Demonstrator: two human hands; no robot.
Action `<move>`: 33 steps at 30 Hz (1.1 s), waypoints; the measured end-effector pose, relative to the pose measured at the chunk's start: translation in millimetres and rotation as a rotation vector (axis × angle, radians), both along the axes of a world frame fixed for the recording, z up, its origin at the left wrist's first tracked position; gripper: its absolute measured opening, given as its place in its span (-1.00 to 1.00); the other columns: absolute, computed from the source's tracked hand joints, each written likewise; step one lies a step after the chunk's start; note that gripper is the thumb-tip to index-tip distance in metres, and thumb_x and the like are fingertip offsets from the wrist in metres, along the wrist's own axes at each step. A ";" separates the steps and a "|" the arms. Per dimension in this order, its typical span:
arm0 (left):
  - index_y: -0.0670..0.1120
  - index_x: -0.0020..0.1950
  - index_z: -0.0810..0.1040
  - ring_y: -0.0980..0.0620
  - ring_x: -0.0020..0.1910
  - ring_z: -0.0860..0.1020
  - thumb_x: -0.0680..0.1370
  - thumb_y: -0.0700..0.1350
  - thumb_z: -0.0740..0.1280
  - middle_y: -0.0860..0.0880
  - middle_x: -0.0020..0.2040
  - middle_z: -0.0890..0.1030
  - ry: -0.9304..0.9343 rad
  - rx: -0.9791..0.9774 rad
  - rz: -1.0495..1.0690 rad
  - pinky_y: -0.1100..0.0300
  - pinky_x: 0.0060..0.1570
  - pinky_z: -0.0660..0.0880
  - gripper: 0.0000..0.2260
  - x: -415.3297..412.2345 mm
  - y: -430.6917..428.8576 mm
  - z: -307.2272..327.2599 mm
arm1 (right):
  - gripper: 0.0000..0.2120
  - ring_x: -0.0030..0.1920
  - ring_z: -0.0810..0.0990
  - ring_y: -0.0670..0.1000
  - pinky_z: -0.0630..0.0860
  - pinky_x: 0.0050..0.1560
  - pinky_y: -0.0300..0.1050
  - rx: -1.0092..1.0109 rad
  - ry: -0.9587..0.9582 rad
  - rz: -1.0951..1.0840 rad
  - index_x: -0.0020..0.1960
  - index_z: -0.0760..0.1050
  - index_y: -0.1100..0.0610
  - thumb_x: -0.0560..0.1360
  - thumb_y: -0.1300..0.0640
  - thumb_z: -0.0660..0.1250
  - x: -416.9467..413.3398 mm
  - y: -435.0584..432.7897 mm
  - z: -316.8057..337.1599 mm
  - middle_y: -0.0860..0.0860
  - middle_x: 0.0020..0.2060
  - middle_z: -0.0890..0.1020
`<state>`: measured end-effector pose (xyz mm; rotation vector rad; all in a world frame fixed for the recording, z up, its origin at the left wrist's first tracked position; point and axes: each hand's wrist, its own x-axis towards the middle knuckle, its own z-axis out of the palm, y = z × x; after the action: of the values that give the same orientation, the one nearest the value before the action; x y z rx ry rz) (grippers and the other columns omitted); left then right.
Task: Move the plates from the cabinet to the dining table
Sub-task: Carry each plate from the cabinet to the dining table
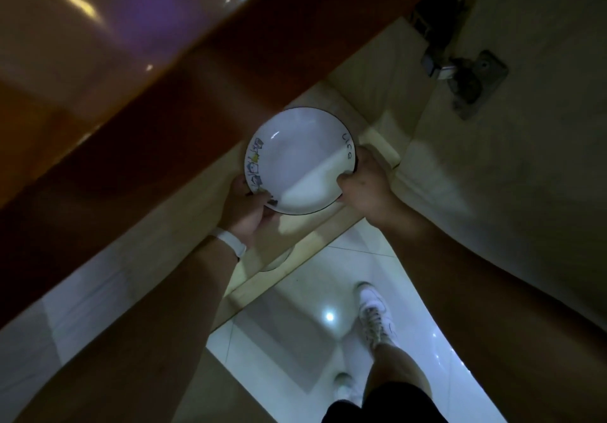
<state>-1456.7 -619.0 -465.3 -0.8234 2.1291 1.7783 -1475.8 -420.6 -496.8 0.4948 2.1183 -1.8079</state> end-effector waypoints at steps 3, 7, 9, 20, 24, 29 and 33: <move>0.10 -0.17 0.62 -0.04 -0.37 0.43 0.51 -0.39 0.24 -0.07 -0.34 0.57 -0.032 0.050 -0.022 0.11 -0.35 0.31 -0.62 16.1 3.9 9.6 | -0.56 0.01 0.58 -0.06 0.64 0.01 0.19 -0.029 -0.010 0.002 0.23 0.41 0.09 0.38 0.33 0.17 19.9 8.4 9.1 -0.12 -0.04 0.58; -0.07 -0.02 0.60 -0.11 -0.38 0.51 0.52 -0.44 0.22 -0.19 -0.19 0.58 -0.037 0.147 0.006 0.21 -0.49 0.37 -0.69 48.9 11.1 27.9 | -0.59 0.01 0.58 -0.01 0.66 -0.07 0.12 -0.112 -0.046 0.010 0.05 0.41 -0.06 0.42 0.41 0.11 50.9 20.2 31.2 -0.09 -0.04 0.57; -0.07 0.24 0.51 -0.15 -0.08 0.65 0.51 -0.41 0.27 -0.14 0.07 0.64 -0.095 0.184 0.054 0.05 -0.26 0.59 -0.62 67.0 9.0 32.5 | -0.55 0.04 0.60 0.04 0.66 -0.08 0.17 -0.098 -0.053 0.028 0.04 0.42 -0.14 0.38 0.36 0.12 67.1 23.1 39.3 -0.03 -0.01 0.60; 0.08 0.30 0.42 -0.14 0.10 0.61 0.51 -0.43 0.23 -0.03 0.20 0.60 -0.140 0.269 0.127 0.07 -0.25 0.61 -0.49 176.7 7.2 118.2 | -0.49 0.12 0.57 0.10 0.68 -0.14 0.12 -0.137 -0.129 0.049 0.31 0.39 0.02 0.42 0.36 0.13 166.7 21.4 125.2 0.04 0.11 0.58; 0.11 0.26 0.47 -0.17 0.11 0.61 0.51 -0.42 0.24 -0.03 0.18 0.63 -0.105 0.293 0.110 -0.03 -0.17 0.62 -0.50 221.6 8.3 156.7 | -0.52 0.10 0.57 0.06 0.64 -0.28 -0.08 -0.154 -0.092 0.032 0.29 0.37 0.01 0.46 0.40 0.11 211.9 23.3 172.5 0.02 0.13 0.56; 0.12 0.16 0.53 -0.01 -0.08 0.66 0.53 -0.42 0.23 0.08 -0.01 0.71 -0.028 0.329 0.068 0.04 -0.23 0.62 -0.55 283.2 14.4 217.8 | -0.53 0.07 0.59 0.01 0.67 -0.23 -0.06 -0.142 -0.076 0.031 0.30 0.37 0.07 0.47 0.42 0.11 272.8 27.3 237.8 -0.05 0.07 0.59; 0.08 0.24 0.52 -0.11 -0.03 0.65 0.53 -0.42 0.20 -0.04 0.09 0.68 0.011 0.343 0.038 -0.22 0.06 0.56 -0.54 331.9 10.0 265.8 | -0.48 0.10 0.60 0.07 0.69 -0.12 0.09 -0.111 -0.039 0.052 0.36 0.37 0.03 0.46 0.38 0.16 318.9 30.1 291.1 0.00 0.14 0.59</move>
<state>-1124.8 -608.9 -199.5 -0.7666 1.7498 2.0904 -1156.9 -390.5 -205.7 0.4394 1.9740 -1.8599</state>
